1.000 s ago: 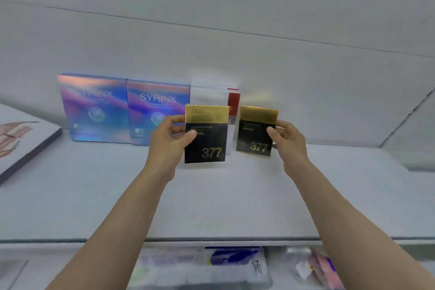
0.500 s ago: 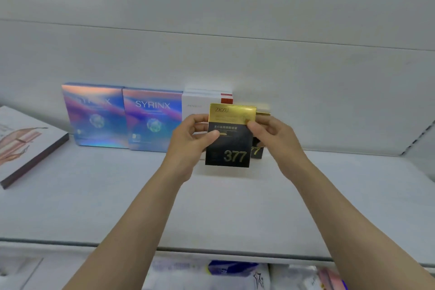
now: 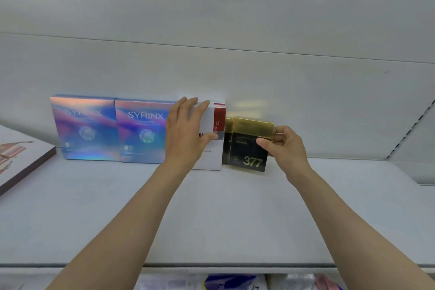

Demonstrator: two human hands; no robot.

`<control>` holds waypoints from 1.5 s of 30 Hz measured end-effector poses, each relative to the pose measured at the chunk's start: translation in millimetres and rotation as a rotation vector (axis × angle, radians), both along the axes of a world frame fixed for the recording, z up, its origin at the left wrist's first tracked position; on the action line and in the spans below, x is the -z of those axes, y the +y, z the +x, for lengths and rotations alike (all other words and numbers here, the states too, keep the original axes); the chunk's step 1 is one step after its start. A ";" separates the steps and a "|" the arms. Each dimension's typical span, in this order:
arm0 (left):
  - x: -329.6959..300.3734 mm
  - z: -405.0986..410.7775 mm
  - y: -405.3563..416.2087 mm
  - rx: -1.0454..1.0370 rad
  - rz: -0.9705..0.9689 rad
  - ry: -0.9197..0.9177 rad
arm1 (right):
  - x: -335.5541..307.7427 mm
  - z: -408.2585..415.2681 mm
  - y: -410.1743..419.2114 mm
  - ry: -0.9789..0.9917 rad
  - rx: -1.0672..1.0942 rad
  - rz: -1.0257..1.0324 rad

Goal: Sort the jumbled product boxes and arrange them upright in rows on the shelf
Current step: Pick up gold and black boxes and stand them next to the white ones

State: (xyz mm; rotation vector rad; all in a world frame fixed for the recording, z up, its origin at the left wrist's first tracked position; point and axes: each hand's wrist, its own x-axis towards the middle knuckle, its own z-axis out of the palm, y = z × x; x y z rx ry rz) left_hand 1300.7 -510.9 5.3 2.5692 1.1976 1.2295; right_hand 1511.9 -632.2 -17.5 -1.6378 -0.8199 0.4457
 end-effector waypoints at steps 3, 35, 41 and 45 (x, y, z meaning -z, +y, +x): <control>6.1 2.6 7.7 -0.008 0.037 0.013 | 2.0 -0.4 9.2 -0.082 0.046 -0.010; 1.4 0.6 8.2 -0.046 0.060 0.087 | 9.3 -17.8 25.9 -0.339 0.013 -0.247; -34.1 -24.5 -4.7 0.003 -0.143 -0.055 | -55.4 -17.4 10.3 -0.666 0.084 -0.151; -64.3 -66.6 -13.1 0.039 -0.306 -0.135 | -111.6 -45.6 18.9 -0.785 -0.096 -0.119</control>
